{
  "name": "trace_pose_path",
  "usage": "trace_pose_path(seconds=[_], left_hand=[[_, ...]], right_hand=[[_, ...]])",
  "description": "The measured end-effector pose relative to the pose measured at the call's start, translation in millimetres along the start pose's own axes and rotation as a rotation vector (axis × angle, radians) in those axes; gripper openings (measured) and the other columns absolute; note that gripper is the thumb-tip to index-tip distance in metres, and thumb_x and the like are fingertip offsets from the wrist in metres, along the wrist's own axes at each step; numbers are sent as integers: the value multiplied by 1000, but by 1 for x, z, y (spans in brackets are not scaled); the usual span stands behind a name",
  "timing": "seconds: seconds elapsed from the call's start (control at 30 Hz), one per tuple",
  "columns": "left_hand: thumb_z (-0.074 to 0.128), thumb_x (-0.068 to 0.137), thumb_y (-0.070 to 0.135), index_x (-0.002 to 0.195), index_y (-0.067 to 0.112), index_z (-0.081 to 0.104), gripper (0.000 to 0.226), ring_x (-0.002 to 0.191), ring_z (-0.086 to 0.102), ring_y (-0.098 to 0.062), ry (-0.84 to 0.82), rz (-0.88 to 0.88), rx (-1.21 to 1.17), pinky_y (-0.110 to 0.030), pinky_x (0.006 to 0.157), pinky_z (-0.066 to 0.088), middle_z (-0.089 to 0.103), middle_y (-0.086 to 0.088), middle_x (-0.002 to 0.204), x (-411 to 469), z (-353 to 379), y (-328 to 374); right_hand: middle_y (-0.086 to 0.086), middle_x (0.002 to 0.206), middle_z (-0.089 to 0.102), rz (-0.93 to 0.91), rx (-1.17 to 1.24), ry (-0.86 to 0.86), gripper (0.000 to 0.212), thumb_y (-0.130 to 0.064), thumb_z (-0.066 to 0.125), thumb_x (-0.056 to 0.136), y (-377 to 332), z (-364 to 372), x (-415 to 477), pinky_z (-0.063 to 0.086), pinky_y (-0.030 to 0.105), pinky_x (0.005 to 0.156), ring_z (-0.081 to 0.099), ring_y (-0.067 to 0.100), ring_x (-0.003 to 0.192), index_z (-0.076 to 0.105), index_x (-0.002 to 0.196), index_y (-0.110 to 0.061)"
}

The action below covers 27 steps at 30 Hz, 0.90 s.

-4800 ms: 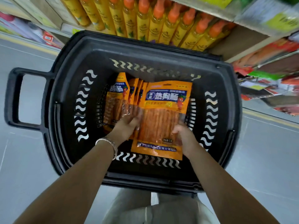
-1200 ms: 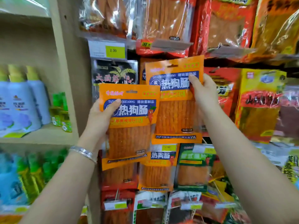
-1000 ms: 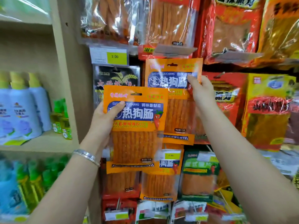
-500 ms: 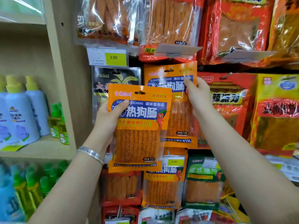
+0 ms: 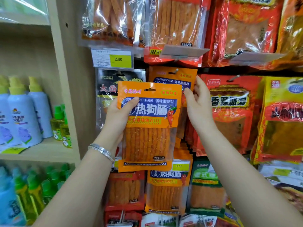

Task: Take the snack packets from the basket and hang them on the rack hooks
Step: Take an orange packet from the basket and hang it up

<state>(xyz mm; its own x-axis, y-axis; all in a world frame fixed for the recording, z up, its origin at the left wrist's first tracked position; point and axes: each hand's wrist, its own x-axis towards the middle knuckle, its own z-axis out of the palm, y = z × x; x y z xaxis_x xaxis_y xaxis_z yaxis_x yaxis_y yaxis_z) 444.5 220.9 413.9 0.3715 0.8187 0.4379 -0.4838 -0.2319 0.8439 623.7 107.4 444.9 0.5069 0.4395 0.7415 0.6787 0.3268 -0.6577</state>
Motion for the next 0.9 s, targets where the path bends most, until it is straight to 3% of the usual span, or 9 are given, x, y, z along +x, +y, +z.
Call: trace_pose_path(seconds=[0.17,0.27,0.3,0.4,0.53,0.6,0.7,0.8,0.9], left_hand=[[73,80,30,98,22,64,21,84,72,-21,-49,29,-12,-30,61,56,75,-2,91,-1,16,3],[75,73,37,106,24,62,38,93,70,-23,-81,52,23,-38,74,56,74,-2,100,0,29,4],[76,71,38,108,26,60,41,95,70,-22,-68,73,56,-41,79,56,73,-1,103,1,32,5],[77,76,27,108,35,48,44,95,67,-13,-1,249,172,-33,83,54,68,5,105,3,41,8],[67,82,29,132,36,34,60,125,41,-4,-25,476,455,-20,102,35,37,14,133,6,50,19],[58,85,30,143,30,29,65,136,28,-5,-89,553,548,-26,111,27,29,14,143,8,58,25],[53,90,25,150,27,20,68,141,14,1,-186,562,550,-29,116,18,20,20,146,9,73,34],[52,93,21,150,30,18,67,140,17,1,-194,520,514,-28,115,20,20,24,140,9,80,36],[52,92,24,149,33,18,67,137,17,6,-195,517,505,-23,112,21,22,23,144,9,80,34]], right_hand=[[-15,104,59,62,132,46,23,-45,63,85,-7,4,-18,44,15,82,55,-10,95,57,103,-32],[10,108,66,153,203,-25,35,-48,63,84,-10,4,-12,50,44,90,62,19,105,59,91,-14],[11,113,65,154,195,-9,34,-49,63,84,-10,2,-10,47,46,94,59,26,110,57,90,-16],[-3,107,68,72,204,60,15,-43,62,87,-13,-4,-3,48,44,95,62,17,106,63,94,-29],[-15,87,67,-9,157,142,6,-37,61,90,-18,-13,12,49,33,84,63,4,88,63,84,-34],[-16,88,65,-31,120,168,4,-37,60,90,-20,-15,21,49,34,84,62,6,88,62,87,-34],[-14,88,66,-21,108,180,5,-37,61,90,-23,-14,31,50,36,85,63,10,90,60,84,-36],[-9,83,68,9,104,179,12,-36,62,89,-24,-14,35,52,37,79,65,10,82,59,78,-33],[3,89,70,19,95,163,14,-34,63,89,-21,-14,39,52,43,81,66,23,87,59,76,-28]])
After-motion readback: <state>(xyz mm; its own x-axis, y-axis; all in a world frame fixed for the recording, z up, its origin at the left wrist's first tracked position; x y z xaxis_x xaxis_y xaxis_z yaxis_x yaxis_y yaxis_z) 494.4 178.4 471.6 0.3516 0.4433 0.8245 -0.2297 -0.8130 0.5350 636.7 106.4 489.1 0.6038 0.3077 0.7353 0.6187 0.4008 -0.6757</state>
